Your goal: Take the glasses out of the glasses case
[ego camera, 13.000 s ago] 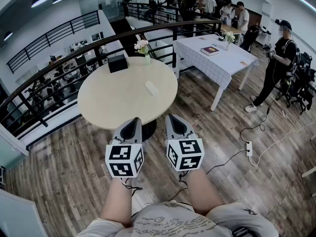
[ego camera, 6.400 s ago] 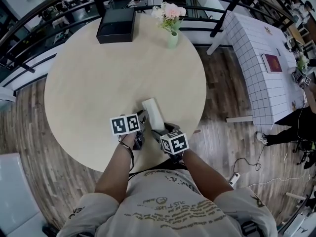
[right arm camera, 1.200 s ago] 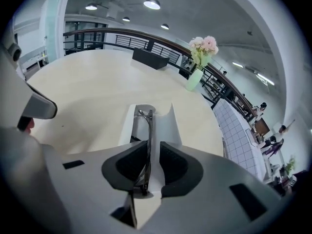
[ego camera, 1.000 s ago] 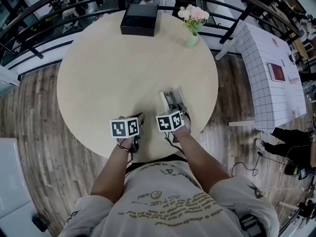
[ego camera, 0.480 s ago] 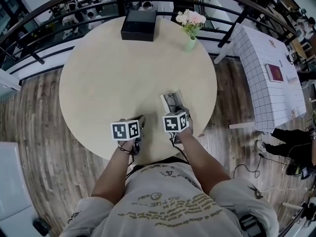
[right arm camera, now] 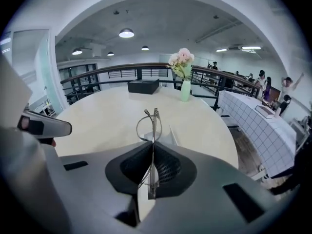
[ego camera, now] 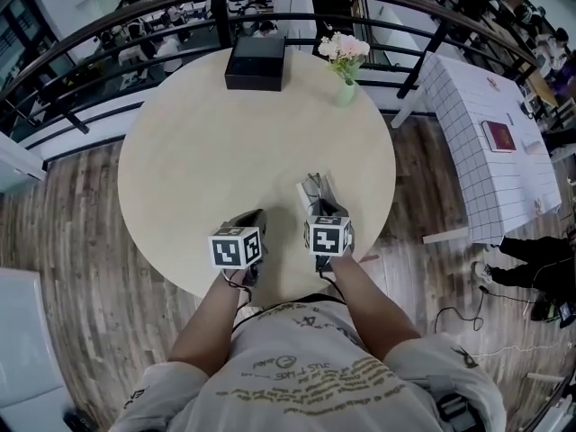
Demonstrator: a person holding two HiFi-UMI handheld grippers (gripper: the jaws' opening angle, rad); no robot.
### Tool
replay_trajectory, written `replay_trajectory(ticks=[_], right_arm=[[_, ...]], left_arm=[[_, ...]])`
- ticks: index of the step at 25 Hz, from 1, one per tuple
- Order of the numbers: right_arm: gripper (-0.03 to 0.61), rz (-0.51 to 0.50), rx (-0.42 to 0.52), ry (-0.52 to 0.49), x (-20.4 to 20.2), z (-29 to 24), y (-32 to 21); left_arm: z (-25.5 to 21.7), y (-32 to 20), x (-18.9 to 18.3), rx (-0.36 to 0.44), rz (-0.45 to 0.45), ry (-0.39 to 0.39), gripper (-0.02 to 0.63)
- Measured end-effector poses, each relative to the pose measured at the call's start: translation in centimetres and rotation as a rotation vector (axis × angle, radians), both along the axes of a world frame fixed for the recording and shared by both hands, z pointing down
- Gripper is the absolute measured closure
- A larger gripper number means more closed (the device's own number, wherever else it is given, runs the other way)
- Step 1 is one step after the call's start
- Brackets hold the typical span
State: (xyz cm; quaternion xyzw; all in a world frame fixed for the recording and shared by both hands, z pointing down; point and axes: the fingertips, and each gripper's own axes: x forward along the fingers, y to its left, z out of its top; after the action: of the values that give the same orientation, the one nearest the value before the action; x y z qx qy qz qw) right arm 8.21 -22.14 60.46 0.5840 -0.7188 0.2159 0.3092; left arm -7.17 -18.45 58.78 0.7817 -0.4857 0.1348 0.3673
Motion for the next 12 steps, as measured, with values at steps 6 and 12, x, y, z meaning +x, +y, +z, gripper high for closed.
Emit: replay_trajectory(ticks=[6, 12], right_arm=[[0.556, -0.018, 0.116, -0.09, -1.3, -4.6, -1.0], [0.556, -0.052, 0.307, -0.186, -3.5, -12.9, 0.1]], left_arm=[[-3.5, -1.6, 0.5, 0.103, -0.008, -0.01, 0.601], [-9.1, -1.4, -0.4, 0.241, -0.028, -0.029, 0.6]])
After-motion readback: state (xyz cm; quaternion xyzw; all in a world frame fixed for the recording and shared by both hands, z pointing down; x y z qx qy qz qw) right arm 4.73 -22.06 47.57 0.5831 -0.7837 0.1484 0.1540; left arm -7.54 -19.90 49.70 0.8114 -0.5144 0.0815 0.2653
